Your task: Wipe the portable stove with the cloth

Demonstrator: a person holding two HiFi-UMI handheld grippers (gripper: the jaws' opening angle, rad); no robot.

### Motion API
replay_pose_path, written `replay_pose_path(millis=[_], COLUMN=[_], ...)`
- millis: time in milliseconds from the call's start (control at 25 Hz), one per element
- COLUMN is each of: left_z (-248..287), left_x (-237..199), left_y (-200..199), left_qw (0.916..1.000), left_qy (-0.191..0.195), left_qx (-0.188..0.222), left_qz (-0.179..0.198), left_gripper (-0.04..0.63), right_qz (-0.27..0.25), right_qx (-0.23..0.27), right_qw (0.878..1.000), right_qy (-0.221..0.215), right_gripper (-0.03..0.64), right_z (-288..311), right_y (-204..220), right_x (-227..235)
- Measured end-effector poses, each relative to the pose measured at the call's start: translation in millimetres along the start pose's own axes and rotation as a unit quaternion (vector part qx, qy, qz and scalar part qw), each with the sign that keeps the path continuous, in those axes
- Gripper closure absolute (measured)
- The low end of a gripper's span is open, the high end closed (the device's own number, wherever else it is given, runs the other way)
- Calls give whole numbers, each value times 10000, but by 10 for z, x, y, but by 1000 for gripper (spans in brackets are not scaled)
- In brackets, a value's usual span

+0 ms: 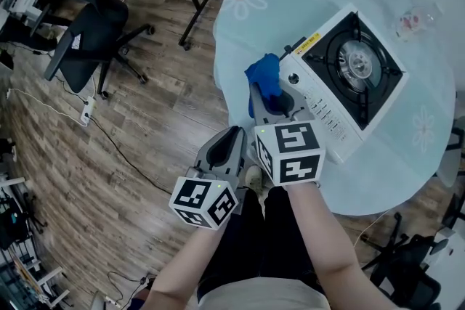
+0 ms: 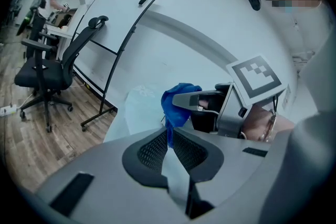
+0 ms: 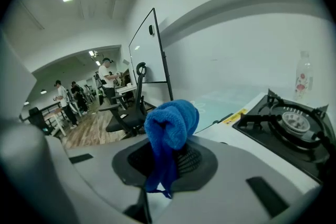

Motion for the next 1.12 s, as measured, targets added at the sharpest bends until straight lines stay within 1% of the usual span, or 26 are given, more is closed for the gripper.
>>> replay_pose_path(millis=[80, 120, 240, 440, 640, 840, 960, 1120], left_z=[9, 15, 34, 66, 124, 189, 234, 298], left_x=[34, 52, 105, 193, 264, 314, 352, 418], left_y=[-16, -25, -61, -91, -157, -179, -172, -152], left_qw=[10000, 10000, 9999, 9998, 9996, 9995, 9994, 9993], left_qy=[29, 43, 81, 131, 179, 227, 265, 331], left_qx=[29, 44, 101, 149, 202, 172, 142, 83], left_qz=[10, 14, 37, 79, 119, 148, 140, 143], left_gripper=[546, 546, 546, 546, 546, 546, 546, 546], right_qz=[-86, -210, -655, -1099, -1560, -2087, -2222, -2431], right_qx=[-190, -256, -358, -615, -971, -1362, -1464, -1463], right_qw=[9997, 9994, 9972, 9918, 9824, 9671, 9625, 9574], right_qy=[-121, -105, 65, 194, 335, 503, 519, 544], right_gripper=[548, 548, 548, 548, 548, 548, 549, 552], right_z=[-33, -58, -130, -153, -81, -66, -76, -129], right_y=[-85, -124, -231, -303, -315, -353, -345, -292], right_x=[37, 46, 89, 234, 382, 456, 473, 491])
Point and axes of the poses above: the fingertips, and each gripper's own axes: z forward along the fingers, x to its right, y out of its underside, the point moved 10 cm from there along -z, backward along the fingers, and after that the axes turned 1 degree about -x, right-handed, at the moved point
